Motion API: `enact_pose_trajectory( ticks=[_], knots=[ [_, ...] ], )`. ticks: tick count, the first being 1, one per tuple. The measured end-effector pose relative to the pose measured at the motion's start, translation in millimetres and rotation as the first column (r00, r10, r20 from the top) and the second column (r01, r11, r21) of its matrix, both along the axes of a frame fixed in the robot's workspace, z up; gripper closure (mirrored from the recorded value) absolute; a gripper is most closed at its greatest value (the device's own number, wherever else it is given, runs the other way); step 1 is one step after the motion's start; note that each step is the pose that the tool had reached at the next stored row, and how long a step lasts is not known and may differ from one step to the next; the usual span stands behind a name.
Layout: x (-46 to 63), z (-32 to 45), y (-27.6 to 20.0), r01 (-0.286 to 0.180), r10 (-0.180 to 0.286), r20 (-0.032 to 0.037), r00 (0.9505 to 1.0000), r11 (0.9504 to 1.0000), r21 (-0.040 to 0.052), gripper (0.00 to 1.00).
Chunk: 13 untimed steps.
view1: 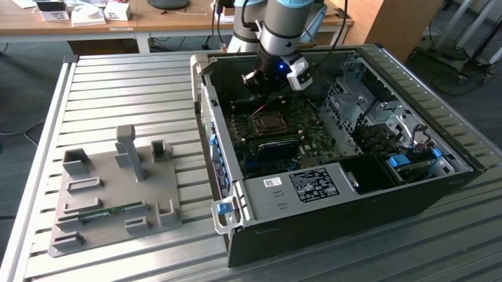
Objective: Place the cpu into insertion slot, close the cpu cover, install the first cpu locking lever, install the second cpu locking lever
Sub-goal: 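Install the first cpu locking lever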
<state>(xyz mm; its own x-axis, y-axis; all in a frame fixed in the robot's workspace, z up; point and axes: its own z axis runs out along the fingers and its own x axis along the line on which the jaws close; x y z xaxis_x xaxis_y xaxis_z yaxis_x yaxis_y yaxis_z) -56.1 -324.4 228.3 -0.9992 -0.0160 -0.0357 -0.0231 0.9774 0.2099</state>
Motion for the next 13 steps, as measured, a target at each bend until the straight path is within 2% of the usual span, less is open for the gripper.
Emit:
enact_pose_trajectory(
  ticks=[13],
  knots=[
    [3.0, -1.4, 1.0, 0.0, 0.0, 0.0, 1.0, 1.0, 0.0, 0.89]
  ],
)
